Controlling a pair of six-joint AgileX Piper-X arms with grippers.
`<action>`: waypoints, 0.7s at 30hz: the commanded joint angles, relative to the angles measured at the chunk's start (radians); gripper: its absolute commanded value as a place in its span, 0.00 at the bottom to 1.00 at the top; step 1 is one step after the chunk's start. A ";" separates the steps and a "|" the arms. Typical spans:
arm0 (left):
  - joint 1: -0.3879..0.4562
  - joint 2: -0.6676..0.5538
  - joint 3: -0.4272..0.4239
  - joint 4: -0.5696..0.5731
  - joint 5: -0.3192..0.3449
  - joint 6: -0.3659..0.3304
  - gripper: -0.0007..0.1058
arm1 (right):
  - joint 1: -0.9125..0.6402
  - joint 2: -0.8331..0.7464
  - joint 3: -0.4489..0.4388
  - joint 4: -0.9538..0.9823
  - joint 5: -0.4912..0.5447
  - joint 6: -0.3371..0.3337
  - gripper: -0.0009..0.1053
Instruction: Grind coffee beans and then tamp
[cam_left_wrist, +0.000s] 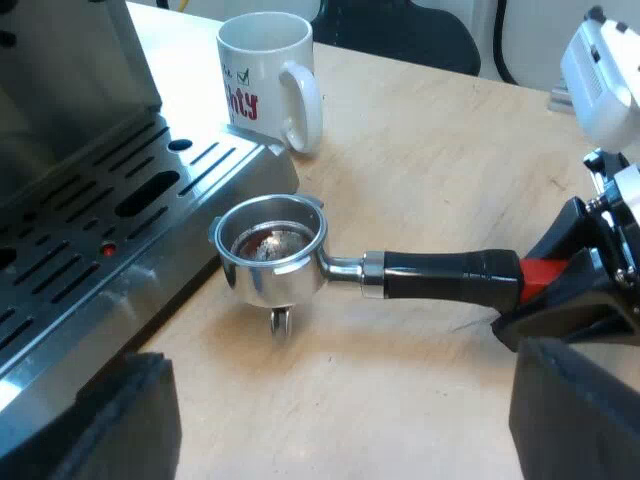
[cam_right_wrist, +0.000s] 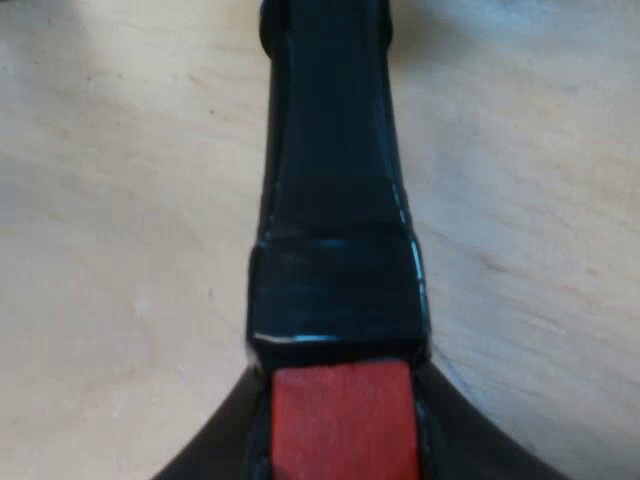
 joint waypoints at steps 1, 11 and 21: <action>-0.004 -0.005 0.003 -0.003 0.005 -0.011 0.66 | -0.002 0.030 -0.005 -0.043 0.059 -0.011 0.01; -0.004 -0.005 0.006 -0.003 0.001 -0.011 0.66 | -0.002 0.156 -0.005 -0.136 0.051 -0.011 0.01; -0.004 -0.005 0.036 -0.003 -0.067 -0.003 0.66 | -0.002 0.181 -0.005 -0.142 -0.055 -0.007 0.44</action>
